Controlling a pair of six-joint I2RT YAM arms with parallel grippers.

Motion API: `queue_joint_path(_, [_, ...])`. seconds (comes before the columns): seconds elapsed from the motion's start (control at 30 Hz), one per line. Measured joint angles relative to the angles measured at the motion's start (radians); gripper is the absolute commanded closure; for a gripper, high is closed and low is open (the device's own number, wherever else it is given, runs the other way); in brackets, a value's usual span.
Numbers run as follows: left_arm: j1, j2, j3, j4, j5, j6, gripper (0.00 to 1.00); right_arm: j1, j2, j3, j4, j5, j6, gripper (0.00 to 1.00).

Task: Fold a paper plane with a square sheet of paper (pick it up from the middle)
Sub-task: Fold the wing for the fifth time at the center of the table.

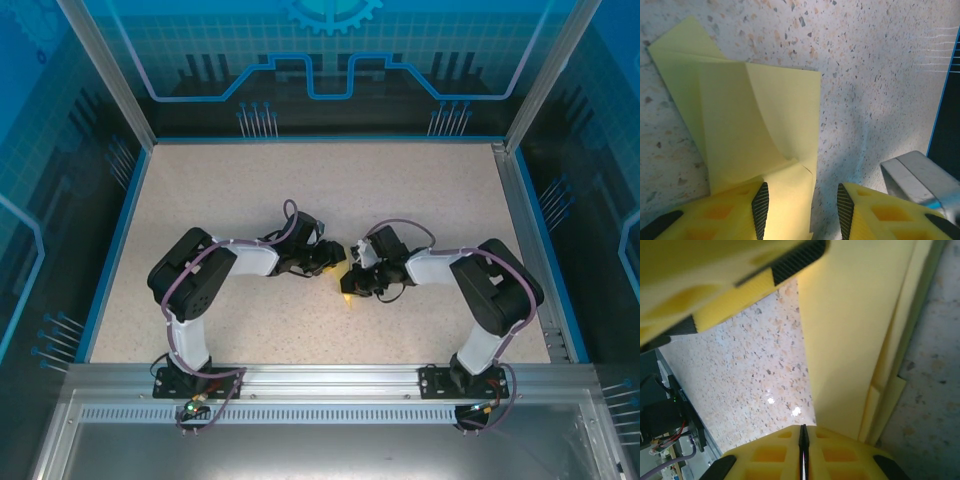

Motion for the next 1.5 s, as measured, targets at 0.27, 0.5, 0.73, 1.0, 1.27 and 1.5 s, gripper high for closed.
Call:
queue_joint_path(0.27, [0.001, 0.005, 0.011, -0.016, 0.003, 0.003, 0.56, -0.001, -0.002, -0.052, 0.084, -0.023, 0.002, 0.88])
queue_joint_path(0.5, [0.003, 0.008, 0.018, -0.029, 0.007, 0.003, 0.56, -0.001, -0.04, -0.099, 0.085, -0.035, -0.005, 0.87])
queue_joint_path(0.73, [0.003, 0.012, 0.032, -0.051, 0.008, 0.003, 0.56, -0.001, -0.055, -0.127, 0.095, -0.063, -0.043, 0.86])
queue_joint_path(1.0, [0.003, 0.013, 0.037, -0.06, 0.007, 0.003, 0.56, -0.001, -0.074, -0.156, 0.1, -0.076, -0.1, 0.86])
queue_joint_path(1.27, [0.003, 0.015, 0.042, -0.068, 0.008, 0.003, 0.56, 0.0, -0.123, -0.17, -0.032, -0.09, -0.164, 0.87])
queue_joint_path(1.5, [0.004, 0.015, 0.042, -0.068, 0.011, 0.003, 0.56, 0.0, -0.229, -0.158, -0.16, -0.018, -0.138, 0.86])
